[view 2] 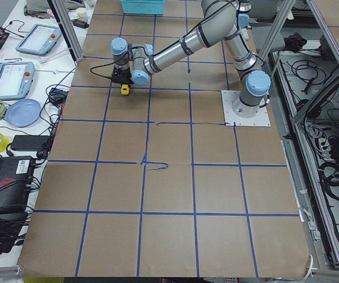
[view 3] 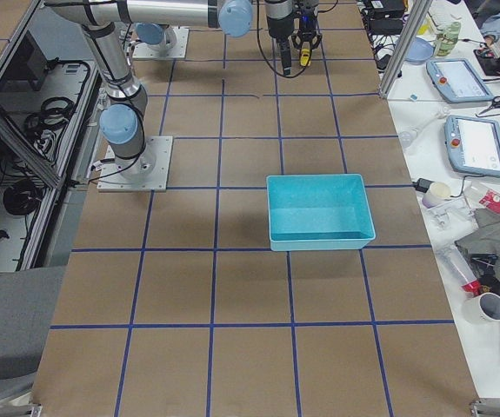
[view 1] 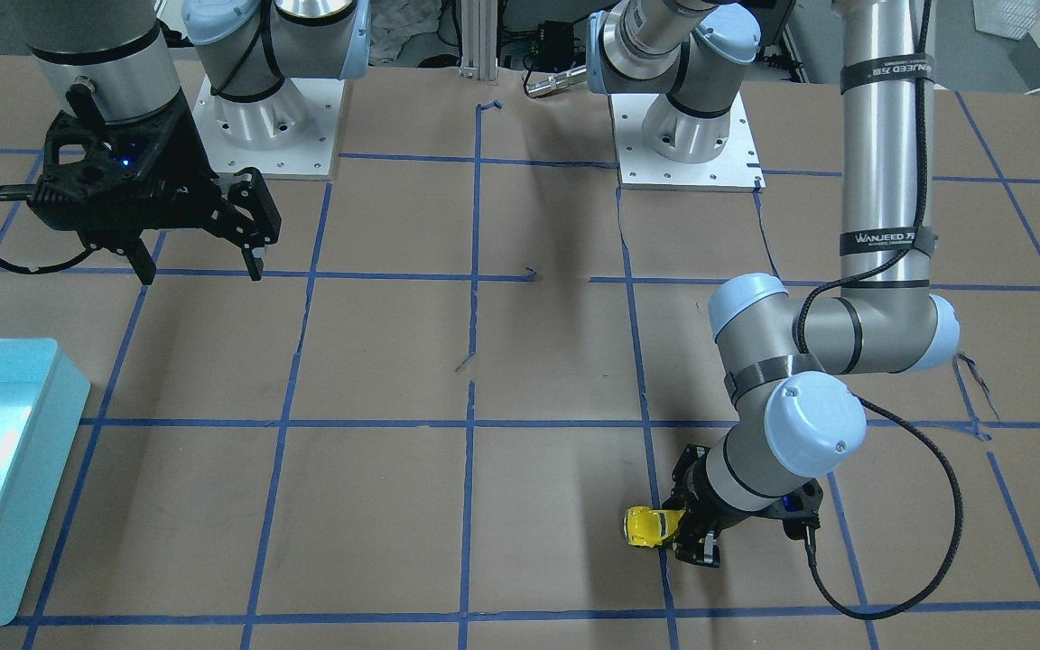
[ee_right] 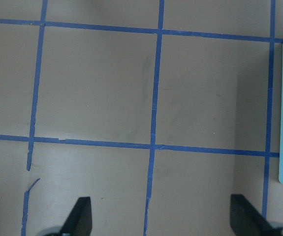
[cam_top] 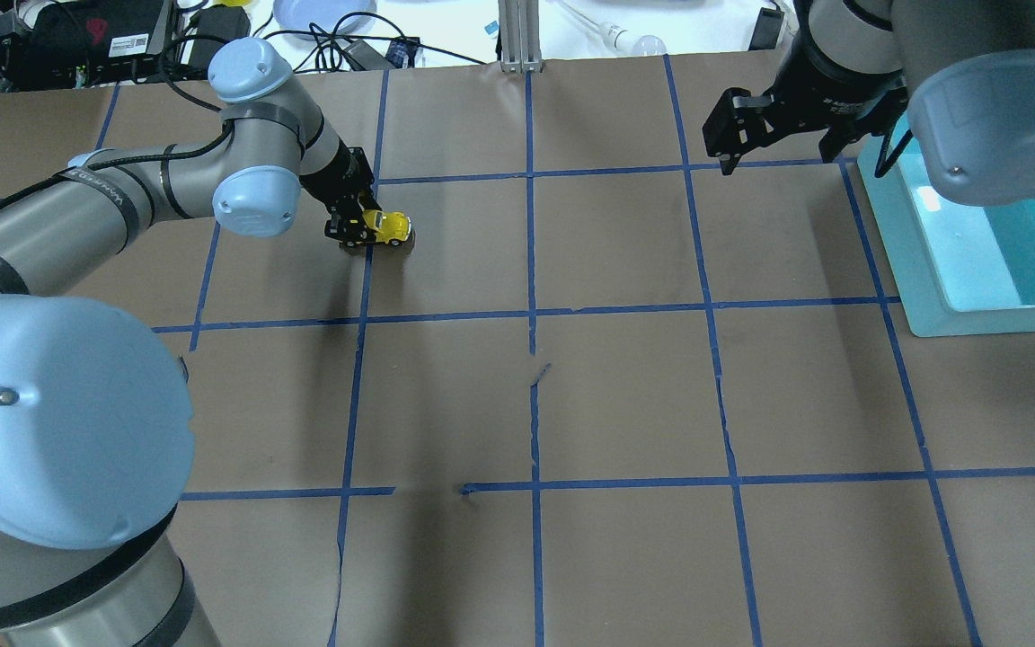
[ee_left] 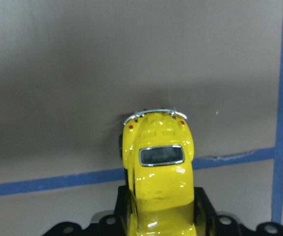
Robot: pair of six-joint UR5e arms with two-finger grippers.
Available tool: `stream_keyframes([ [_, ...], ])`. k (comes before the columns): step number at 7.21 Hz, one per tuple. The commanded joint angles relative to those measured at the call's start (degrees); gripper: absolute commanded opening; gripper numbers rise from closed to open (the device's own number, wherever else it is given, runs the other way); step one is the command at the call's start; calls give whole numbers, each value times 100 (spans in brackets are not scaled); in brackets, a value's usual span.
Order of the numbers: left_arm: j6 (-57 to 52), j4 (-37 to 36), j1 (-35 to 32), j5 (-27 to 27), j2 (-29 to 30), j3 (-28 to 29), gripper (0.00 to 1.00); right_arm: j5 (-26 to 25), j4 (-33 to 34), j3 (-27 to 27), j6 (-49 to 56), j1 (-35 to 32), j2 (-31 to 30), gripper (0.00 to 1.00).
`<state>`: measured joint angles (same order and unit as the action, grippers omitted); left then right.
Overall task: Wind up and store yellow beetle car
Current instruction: 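Pull the car back along the table with the left gripper to wind it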
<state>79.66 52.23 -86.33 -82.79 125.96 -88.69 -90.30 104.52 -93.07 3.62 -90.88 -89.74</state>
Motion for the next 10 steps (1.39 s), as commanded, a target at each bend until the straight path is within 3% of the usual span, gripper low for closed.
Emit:
stream_keyframes([
  [1, -205, 7, 169, -88, -1, -17, 0, 4, 7, 0, -2, 0, 0, 100],
  [3, -345, 6, 336, -413, -45, -17, 0, 4, -2, 0, -2, 0, 0, 100],
  [10, -1188, -20, 898, -581, -45, -140, 0, -5, -2, 0, -2, 9, 0, 100],
])
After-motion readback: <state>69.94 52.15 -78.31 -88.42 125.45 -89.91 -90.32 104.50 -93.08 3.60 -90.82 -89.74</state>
